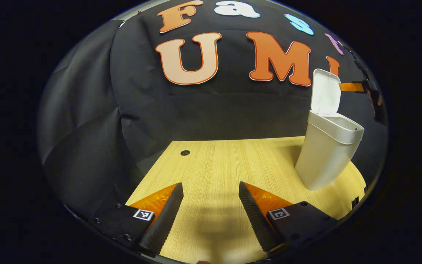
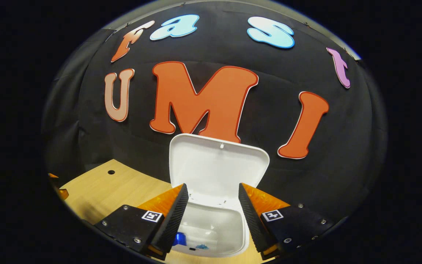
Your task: Press the lid of the desktop garbage bin to open it, pick up the crumpled paper on the desktop and throw it into the bin, then pick up the pop can on the desktop and drop it into the bin, and finally close the garbage bin lid.
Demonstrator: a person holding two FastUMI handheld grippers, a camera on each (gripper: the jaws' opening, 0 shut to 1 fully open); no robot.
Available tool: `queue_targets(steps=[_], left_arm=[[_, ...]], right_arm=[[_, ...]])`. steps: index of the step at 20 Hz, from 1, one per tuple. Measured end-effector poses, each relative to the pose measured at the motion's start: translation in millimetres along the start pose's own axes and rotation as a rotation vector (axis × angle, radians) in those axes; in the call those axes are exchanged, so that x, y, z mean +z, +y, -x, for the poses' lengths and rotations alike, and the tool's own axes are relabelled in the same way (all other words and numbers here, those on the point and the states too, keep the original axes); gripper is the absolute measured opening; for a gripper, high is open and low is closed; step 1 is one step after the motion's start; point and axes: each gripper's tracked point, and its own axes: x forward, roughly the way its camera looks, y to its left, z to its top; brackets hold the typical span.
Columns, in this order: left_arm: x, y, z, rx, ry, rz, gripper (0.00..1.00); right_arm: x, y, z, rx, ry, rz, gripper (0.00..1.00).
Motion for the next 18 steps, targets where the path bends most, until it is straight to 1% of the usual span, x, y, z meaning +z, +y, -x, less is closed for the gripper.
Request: queue_targets(steps=[6, 9, 11, 14, 16, 18], left_arm=[[-10.1, 9.2, 1.2, 0.022, 0.012, 0.028, 0.97], [-15.4, 13.0, 3.2, 0.038, 0.018, 0.028, 0.98], [-20.0, 12.6, 4.1, 0.040, 0.025, 0.036, 0.97], [-23.1, 14.6, 6.3, 0.051, 0.029, 0.050, 0.97], [-23.3, 18.9, 5.7, 0.068, 0.027, 0.055, 0.97], [-22.6, 23.1, 7.8, 0.084, 0.022, 0.057, 0.98]], right_arm=[[44.1, -9.0, -16.0, -0.005, -0.040, -0.016, 0.83], [65.8, -6.9, -23.0, 0.012, -0.063, -0.045, 0.83], [75.3, -9.1, -28.9, 0.005, -0.080, -0.036, 0.83], [83.4, -9.9, -45.4, -0.001, -0.069, -0.037, 0.82], [85.6, -17.6, -56.7, -0.027, -0.067, -0.022, 0.82], [83.9, -18.3, -66.2, -0.026, -0.050, -0.040, 0.82]])
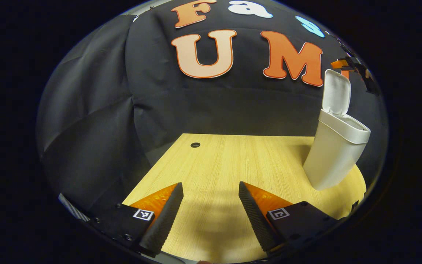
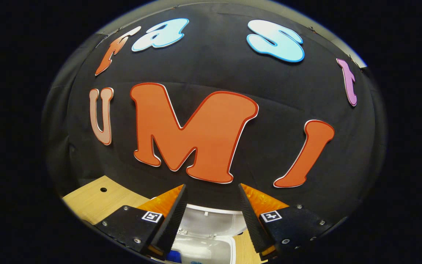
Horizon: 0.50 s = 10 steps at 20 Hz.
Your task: Press the lid of the desktop garbage bin to open it, pick up the crumpled paper on the desktop and throw it into the bin, then pick up the pop can on the desktop and drop it into the bin, and finally close the garbage bin lid.
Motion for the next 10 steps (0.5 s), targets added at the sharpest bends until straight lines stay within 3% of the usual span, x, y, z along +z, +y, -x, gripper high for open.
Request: queue_targets(steps=[5, 10], left_arm=[[-4.0, 8.2, 2.7, 0.029, 0.011, 0.014, 0.98], [2.3, -1.9, -0.8, 0.001, 0.006, -0.013, 0.97]], right_arm=[[-15.4, 2.2, -12.7, 0.011, 0.060, -0.047, 0.83], [-23.3, 6.7, 3.0, 0.029, 0.079, -0.064, 0.80]])
